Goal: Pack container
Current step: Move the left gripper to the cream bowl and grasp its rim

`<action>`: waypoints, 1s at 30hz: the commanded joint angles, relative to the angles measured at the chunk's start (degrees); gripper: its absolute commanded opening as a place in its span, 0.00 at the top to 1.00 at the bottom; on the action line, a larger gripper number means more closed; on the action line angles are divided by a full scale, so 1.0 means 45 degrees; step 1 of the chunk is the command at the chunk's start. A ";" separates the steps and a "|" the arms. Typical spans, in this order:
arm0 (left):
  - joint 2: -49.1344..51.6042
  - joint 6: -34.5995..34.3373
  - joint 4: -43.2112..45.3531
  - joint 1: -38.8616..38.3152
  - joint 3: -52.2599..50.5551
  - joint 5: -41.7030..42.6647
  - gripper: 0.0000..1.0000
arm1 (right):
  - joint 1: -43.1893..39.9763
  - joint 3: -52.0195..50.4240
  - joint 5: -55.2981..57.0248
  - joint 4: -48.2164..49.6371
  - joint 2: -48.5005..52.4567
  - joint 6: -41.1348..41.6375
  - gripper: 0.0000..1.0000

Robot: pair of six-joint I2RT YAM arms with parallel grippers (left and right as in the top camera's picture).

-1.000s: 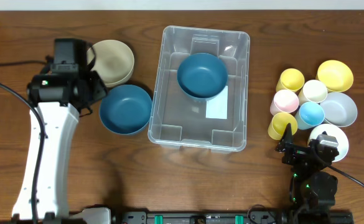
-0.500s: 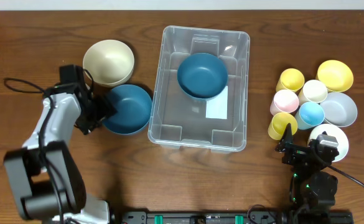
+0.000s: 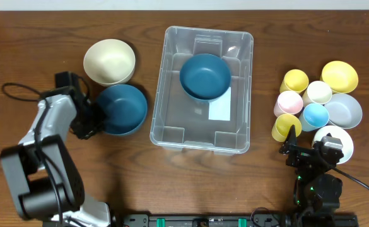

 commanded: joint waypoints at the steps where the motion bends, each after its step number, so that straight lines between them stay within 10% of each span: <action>1: -0.1282 0.0083 -0.0525 0.0495 0.0500 -0.0015 0.94 | -0.0107 -0.0029 0.0083 -0.0024 -0.0019 -0.0097 0.01; 15: -0.7038 -0.0228 -0.0539 -0.1515 0.2229 0.0019 0.94 | -0.0107 -0.0029 0.0083 -0.0024 -0.0019 -0.0097 0.01; 30: -0.2458 -0.0544 0.0029 -0.8174 0.8038 -0.3453 0.94 | -0.0107 -0.0029 0.0083 -0.0024 -0.0019 -0.0097 0.01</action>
